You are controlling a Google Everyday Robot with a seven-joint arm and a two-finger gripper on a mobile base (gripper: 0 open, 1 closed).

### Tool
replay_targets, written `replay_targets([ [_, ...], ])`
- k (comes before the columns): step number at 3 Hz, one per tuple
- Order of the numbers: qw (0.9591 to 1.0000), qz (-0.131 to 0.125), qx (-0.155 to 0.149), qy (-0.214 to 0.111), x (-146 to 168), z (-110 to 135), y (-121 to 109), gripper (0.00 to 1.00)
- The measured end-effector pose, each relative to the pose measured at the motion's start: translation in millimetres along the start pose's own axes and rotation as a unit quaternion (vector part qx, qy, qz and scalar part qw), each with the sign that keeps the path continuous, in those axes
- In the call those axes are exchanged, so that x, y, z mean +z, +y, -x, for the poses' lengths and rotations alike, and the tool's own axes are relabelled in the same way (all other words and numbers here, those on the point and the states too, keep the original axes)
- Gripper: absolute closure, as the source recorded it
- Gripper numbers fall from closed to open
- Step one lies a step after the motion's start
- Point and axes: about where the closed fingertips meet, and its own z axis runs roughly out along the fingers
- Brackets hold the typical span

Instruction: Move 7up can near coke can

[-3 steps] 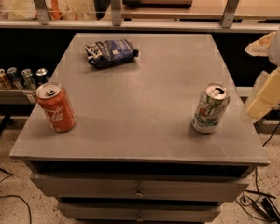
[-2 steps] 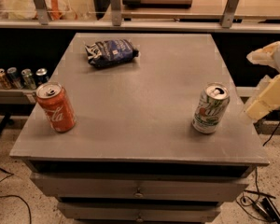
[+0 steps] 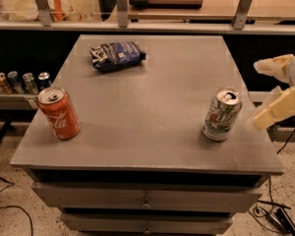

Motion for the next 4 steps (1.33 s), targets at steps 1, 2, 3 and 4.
replay_targets([
  [1, 0.9996, 0.004, -0.007, -0.029, 9, -1, 3, 0.00],
  [2, 0.9993, 0.003, -0.009, -0.036, 18, -8, 5, 0.00],
  [3, 0.9993, 0.003, -0.007, -0.037, 26, -15, 6, 0.00],
  [4, 0.9991, 0.004, -0.006, -0.041, 31, -19, 7, 0.17],
])
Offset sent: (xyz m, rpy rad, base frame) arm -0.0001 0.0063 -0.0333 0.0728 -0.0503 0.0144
